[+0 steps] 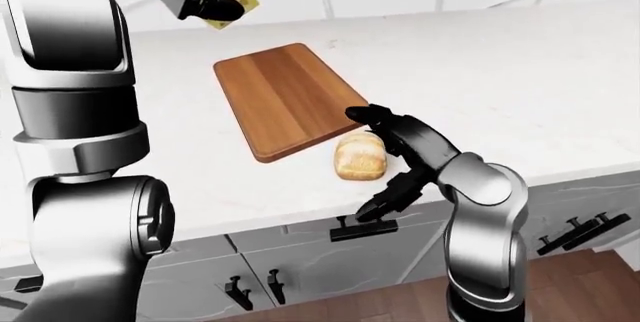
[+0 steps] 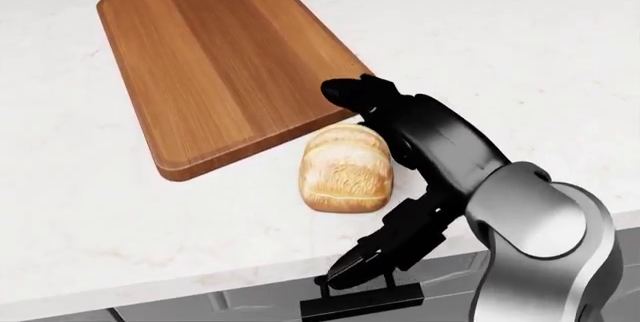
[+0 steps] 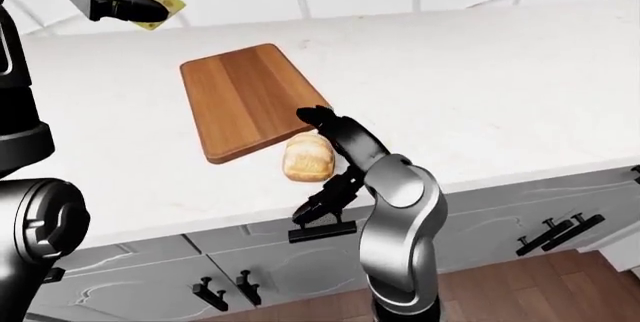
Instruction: Place the bread and cheese on the cutting board.
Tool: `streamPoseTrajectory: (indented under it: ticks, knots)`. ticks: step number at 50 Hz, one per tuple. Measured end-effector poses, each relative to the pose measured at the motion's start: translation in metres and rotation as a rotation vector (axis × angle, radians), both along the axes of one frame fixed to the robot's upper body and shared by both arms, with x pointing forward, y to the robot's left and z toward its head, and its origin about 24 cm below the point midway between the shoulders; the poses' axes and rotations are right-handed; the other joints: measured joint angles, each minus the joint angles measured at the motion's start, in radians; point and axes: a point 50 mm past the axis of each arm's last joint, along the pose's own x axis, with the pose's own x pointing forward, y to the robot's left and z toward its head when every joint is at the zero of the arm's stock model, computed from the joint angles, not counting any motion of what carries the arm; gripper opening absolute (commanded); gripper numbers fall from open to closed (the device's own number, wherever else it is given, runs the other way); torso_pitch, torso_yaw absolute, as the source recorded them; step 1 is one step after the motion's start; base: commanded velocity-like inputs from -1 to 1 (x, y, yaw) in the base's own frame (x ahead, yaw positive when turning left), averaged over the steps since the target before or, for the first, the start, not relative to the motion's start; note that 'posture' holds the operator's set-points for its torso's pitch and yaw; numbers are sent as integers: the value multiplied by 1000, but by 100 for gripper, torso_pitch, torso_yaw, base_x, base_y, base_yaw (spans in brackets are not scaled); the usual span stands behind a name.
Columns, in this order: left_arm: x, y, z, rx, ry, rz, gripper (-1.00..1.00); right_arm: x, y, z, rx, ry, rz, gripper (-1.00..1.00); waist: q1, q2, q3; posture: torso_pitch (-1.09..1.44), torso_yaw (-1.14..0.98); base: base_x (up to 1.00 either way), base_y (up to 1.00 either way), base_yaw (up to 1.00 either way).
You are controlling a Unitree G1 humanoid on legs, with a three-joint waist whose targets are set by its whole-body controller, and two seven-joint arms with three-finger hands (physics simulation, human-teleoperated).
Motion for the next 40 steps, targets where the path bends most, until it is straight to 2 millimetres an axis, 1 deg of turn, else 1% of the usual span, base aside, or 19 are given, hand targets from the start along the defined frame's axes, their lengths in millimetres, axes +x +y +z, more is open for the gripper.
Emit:
streamPoseTrajectory:
  ticks: [3,7,15,16,17,18,20,31,35,36,37,38,40]
  knots:
    - [0,0,0,-3,1,0,-100,1,-1,2,4,-3,-1,65,0,0,-1,0,0,0,0,0]
    - [0,0,-3,1,-2,2,-100,3,-4,-1,5,-3,-11,64,0,1,-3,0,0,0,0,0]
    - [1,11,-12,-12,4,22,-99,3,-5,-2,5,-16,-20,61,-1,1,-5,0,0,0,0,0]
    - [0,12,-14,-13,3,21,-100,3,-5,-3,5,-18,-20,58,-2,1,-5,0,0,0,0,0]
    - [0,13,-15,-15,5,21,-100,4,-5,-3,4,-19,-21,50,-2,1,-5,0,0,0,0,0]
    - [1,14,-15,-17,9,22,-100,5,-5,-3,4,-19,-23,51,-2,1,-5,0,0,0,0,0]
    - [3,15,-16,-22,15,26,-99,6,-5,-1,6,-15,-28,47,-1,1,-5,0,0,0,0,0]
    - [1,10,-20,-26,6,8,-99,6,2,0,20,-15,-23,48,-2,3,-6,0,0,0,0,0]
    - [2,12,-23,-29,14,7,-100,7,3,-1,26,-18,-22,44,-3,5,-7,0,0,0,0,0]
    - [2,12,-23,-31,15,10,-99,8,3,-1,26,-19,-23,28,-3,5,-7,0,0,0,0,0]
    - [2,13,-23,-33,16,12,-100,8,3,-1,26,-21,-25,-25,-2,5,-7,0,0,0,0,0]
    - [2,13,-23,-33,16,14,-99,8,3,0,26,-26,-29,-44,-2,6,-7,0,0,0,0,0]
    - [1,13,-24,-33,15,13,-99,9,2,2,28,-43,-44,-66,-1,5,-8,0,0,0,0,0]
